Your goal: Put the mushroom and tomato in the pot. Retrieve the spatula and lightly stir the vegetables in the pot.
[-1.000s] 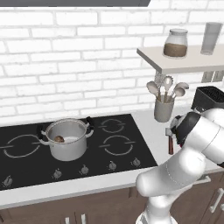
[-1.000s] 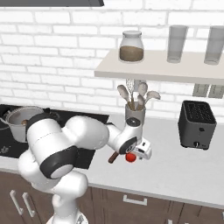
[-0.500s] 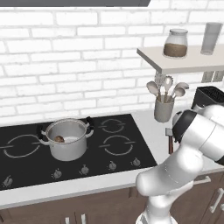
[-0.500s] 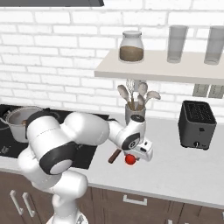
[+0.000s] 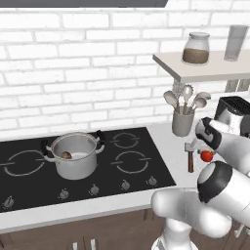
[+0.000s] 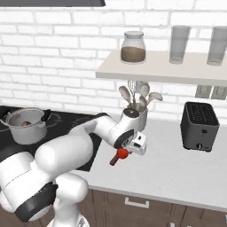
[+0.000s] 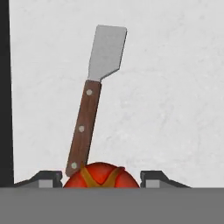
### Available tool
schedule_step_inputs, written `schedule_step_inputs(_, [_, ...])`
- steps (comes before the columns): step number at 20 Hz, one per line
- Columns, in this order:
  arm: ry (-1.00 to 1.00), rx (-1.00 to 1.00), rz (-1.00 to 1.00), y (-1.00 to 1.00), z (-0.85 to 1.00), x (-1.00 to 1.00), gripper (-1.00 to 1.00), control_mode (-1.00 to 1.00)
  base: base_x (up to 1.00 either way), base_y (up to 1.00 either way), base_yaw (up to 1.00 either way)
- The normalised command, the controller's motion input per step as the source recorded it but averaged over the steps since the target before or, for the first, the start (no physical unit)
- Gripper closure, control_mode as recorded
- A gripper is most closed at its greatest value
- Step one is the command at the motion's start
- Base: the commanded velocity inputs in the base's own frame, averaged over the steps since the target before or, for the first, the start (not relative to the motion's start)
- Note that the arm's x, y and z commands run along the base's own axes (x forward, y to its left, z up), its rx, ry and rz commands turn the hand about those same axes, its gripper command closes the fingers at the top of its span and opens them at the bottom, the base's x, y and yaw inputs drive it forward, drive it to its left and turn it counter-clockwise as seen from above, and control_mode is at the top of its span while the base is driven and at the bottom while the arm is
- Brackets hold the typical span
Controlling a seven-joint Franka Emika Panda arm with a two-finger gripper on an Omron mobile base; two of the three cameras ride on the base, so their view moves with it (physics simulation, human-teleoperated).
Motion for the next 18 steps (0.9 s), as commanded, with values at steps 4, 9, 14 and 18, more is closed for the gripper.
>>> schedule_step_inputs(4, [-0.14, 0.0, 0.15, 1.0, 0.84, -0.08, 1.0, -1.0, 0.0, 0.0, 0.0])
schedule_step_inputs(9, [-0.11, 0.0, 0.15, 1.0, 0.66, 0.0, 1.0, -1.0, 0.0, 0.0, 0.0])
schedule_step_inputs(14, [-0.08, 0.0, 0.15, 1.0, 0.52, 0.0, 1.0, -1.0, 0.0, 0.0, 0.0])
schedule_step_inputs(18, [-0.07, 0.0, 0.13, 1.0, 0.49, 0.02, 1.0, -1.0, 0.0, 0.0, 0.0])
